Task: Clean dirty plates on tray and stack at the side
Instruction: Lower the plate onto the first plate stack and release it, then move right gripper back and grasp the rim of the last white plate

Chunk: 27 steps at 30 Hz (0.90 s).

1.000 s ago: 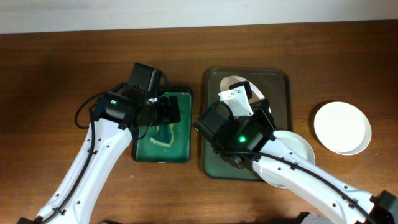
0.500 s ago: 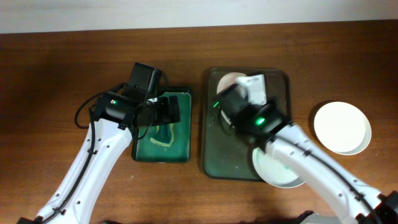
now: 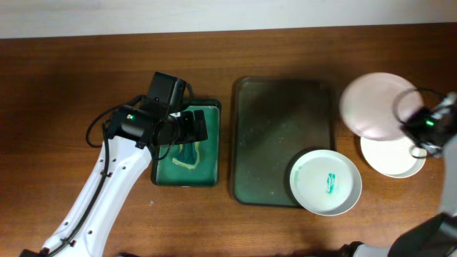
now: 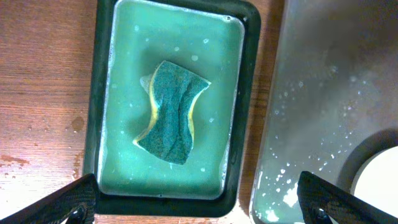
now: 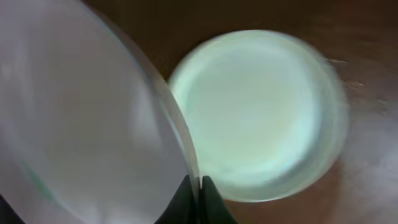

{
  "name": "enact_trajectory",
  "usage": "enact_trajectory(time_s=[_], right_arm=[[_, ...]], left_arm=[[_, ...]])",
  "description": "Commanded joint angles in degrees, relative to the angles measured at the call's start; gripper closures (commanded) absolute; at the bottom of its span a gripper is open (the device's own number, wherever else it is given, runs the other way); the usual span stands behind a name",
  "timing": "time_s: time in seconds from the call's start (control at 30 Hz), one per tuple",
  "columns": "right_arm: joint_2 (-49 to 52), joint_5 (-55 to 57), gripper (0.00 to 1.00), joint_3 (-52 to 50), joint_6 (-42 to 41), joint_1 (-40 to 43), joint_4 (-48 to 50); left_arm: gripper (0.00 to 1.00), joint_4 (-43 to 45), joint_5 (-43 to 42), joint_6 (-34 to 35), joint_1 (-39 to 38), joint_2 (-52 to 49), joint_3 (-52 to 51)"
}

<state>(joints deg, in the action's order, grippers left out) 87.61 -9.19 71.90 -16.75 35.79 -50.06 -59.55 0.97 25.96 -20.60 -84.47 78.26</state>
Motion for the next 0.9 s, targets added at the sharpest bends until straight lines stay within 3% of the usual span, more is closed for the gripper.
enact_trajectory(time_s=[0.0, 0.17, 0.2, 0.23, 0.27, 0.37, 0.5, 0.6, 0.77, 0.87], right_arm=[[5.57, -2.21, 0.96, 0.63, -2.23, 7.21, -0.22], [12.74, -2.21, 0.96, 0.61, -2.16, 10.36, -0.83], [13.77, -2.25, 0.86, 0.63, -2.16, 10.36, -1.05], [13.81, -2.56, 0.67, 0.63, -2.16, 10.36, -1.05], [13.55, -3.85, 0.6, 0.76, -2.14, 10.36, -1.07], [10.38, -13.75, 0.51, 1.51, 0.13, 10.05, -1.14], [-0.94, -16.65, 0.52, 1.51, 3.43, 4.9, -3.96], [-8.72, -6.97, 0.53, 1.49, 4.48, -3.23, -9.68], [-9.49, 9.33, 0.53, -1.33, 1.46, -13.62, -18.32], [-8.61, 9.75, 0.51, -6.16, 1.03, -13.27, -16.37]], left_arm=[[0.01, -0.07, -0.15, -0.31, 0.15, 0.48, 0.52], [0.01, -0.09, -0.17, -0.31, 0.15, 0.48, 0.52], [0.01, -0.09, -0.17, -0.31, 0.15, 0.48, 0.52], [0.01, -0.07, -0.17, -0.31, 0.15, 0.48, 0.52], [0.01, -0.09, -0.17, -0.31, 0.15, 0.48, 0.52], [0.01, -0.09, -0.15, -0.31, 0.15, 0.48, 0.52], [0.01, -0.07, -0.15, -0.31, 0.15, 0.48, 0.52], [0.01, -0.09, -0.17, -0.31, 0.15, 0.48, 0.52], [0.01, -0.07, -0.15, -0.31, 0.15, 0.48, 0.52], [0.01, -0.09, -0.17, -0.31, 0.15, 0.48, 0.52]])
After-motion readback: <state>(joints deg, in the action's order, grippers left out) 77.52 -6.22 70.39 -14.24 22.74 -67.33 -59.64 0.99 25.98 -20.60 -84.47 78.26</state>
